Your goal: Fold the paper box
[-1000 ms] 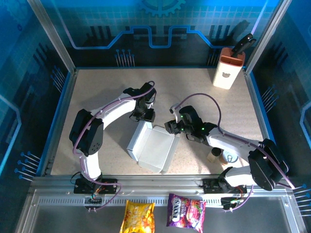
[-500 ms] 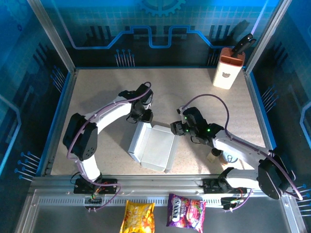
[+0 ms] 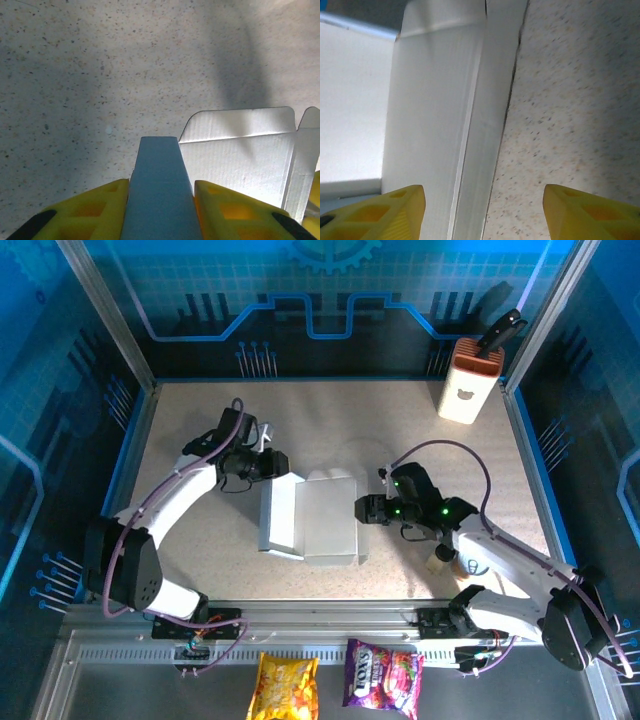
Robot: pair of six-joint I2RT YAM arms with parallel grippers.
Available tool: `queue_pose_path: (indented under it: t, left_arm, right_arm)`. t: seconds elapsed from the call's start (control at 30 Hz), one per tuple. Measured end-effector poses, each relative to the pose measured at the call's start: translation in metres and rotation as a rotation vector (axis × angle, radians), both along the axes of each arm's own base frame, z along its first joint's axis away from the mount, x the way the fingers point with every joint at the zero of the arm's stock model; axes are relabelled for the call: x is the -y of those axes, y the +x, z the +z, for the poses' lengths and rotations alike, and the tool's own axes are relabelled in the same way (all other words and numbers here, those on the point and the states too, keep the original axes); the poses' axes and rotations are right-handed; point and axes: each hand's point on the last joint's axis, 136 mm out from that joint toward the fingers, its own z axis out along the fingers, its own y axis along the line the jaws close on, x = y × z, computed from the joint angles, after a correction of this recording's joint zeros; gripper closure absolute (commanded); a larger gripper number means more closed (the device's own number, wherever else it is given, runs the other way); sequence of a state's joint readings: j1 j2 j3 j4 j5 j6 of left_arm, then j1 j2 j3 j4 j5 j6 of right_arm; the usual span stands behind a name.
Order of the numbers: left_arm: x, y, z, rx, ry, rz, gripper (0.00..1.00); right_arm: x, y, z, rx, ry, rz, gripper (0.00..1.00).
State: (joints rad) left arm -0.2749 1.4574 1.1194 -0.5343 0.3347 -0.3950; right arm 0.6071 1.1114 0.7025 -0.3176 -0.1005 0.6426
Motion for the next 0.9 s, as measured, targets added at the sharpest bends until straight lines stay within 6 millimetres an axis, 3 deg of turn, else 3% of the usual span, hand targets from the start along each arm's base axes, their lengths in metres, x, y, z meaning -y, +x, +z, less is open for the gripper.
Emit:
queue_pose_path:
  t: [0.17,0.37,0.5,0.7,0.9]
  left_arm:
    - [0.006,0.0,0.004,0.002,-0.073,-0.003,0.77]
    - [0.012,0.003,0.01,0.007,-0.138,0.005,0.75]
    - [0.01,0.006,0.012,0.026,-0.153,0.014,0.63]
    - [-0.005,0.001,0.019,0.054,-0.163,0.06,0.37]
    - [-0.03,0.001,0.034,0.128,-0.127,0.111,0.34]
  right_arm:
    - [-0.016,-0.011,0.002,-0.051,0.093,0.054,0.49]
    - [-0.02,-0.013,0.005,-0.07,0.109,0.075,0.77]
    - [-0.022,-0.009,0.017,-0.062,0.086,0.091,0.89]
    - [-0.017,0.003,0.042,-0.002,-0.041,0.148,0.97]
    - [-0.014,0.016,0.056,0.053,-0.268,0.349,0.99]
